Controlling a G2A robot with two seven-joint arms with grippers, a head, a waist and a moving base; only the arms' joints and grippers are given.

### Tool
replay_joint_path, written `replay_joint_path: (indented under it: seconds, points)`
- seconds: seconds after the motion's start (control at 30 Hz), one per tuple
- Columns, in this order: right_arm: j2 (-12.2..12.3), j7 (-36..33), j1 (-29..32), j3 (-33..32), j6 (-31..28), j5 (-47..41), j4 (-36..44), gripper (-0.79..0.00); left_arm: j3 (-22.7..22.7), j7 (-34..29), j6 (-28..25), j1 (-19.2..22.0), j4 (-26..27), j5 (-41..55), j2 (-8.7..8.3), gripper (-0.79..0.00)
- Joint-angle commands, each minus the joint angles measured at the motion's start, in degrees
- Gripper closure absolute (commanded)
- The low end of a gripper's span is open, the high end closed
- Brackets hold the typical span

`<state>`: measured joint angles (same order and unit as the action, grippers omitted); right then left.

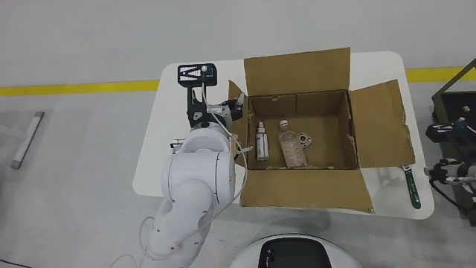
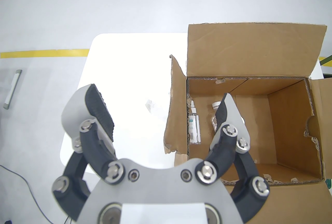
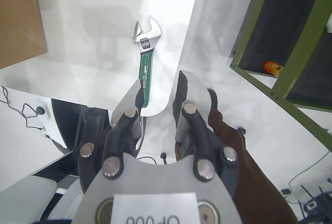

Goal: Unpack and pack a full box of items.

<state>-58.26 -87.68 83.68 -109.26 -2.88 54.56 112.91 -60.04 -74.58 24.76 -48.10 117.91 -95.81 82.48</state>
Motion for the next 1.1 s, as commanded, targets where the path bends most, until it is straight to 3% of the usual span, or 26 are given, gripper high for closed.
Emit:
replay_joint_path:
  seconds: [0.0, 0.33, 1.07]
  points:
    - [0.0, 0.5, 0.5, 0.7, 0.0, 0.3, -0.1, -0.336, 0.0, 0.0, 0.0, 0.0, 0.0, 0.0, 0.0, -0.785]
    - [-0.2, 6.3, 2.2, 4.9, 3.7, 1.8, -3.1, -0.311, 0.0, 0.0, 0.0, 0.0, 0.0, 0.0, 0.0, -0.785]
    - [-0.1, 11.6, 3.4, 8.8, 4.9, 2.6, -7.4, -0.259, 0.0, 0.0, 0.0, 0.0, 0.0, 0.0, 0.0, -0.785]
